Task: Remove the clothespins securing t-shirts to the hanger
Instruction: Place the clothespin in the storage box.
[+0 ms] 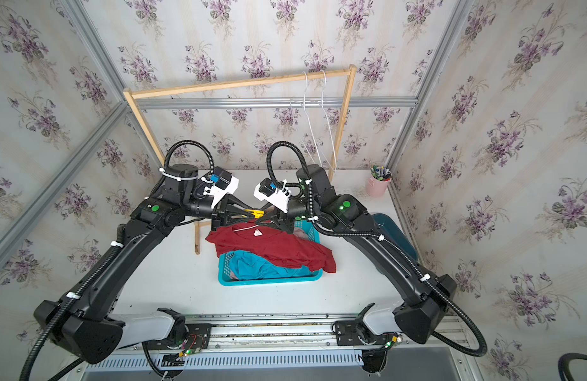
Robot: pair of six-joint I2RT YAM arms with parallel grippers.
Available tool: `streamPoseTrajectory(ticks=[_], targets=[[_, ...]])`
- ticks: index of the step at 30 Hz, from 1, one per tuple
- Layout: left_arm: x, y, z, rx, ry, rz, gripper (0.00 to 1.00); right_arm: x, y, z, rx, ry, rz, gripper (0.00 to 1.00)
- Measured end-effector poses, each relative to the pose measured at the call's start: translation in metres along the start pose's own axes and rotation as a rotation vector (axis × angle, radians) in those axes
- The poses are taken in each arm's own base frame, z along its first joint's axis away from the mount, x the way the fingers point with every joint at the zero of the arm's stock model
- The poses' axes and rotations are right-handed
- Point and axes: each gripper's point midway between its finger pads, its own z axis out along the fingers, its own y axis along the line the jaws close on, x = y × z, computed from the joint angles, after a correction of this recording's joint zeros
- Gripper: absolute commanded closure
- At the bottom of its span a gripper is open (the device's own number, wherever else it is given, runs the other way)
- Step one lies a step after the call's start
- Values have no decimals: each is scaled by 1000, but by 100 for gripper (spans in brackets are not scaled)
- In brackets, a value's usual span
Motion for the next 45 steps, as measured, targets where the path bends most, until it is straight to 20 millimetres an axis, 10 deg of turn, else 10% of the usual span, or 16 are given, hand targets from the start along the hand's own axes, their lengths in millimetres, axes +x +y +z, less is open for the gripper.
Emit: streamPoseTrajectory(ticks=[12,25,29,32,40,45], targets=[[8,5,2,1,17,-40,79,9,-7,5,16,30,28,100],[8,10,6,9,16,-42,31,5,1,6,-22,-24,12,100],[6,11,3,-16,18,-23,1,5,2,4,-15,-32,12,100],[2,11,-2,-56,22,8,0,12,-7,-1,28,-28,42,100],[2,23,-14,-199,57,58,1,55,-52,-48,257,-60,216,100],[9,32,-16,-250,83,65,1,133,-99,-115,605,-90,479,100]])
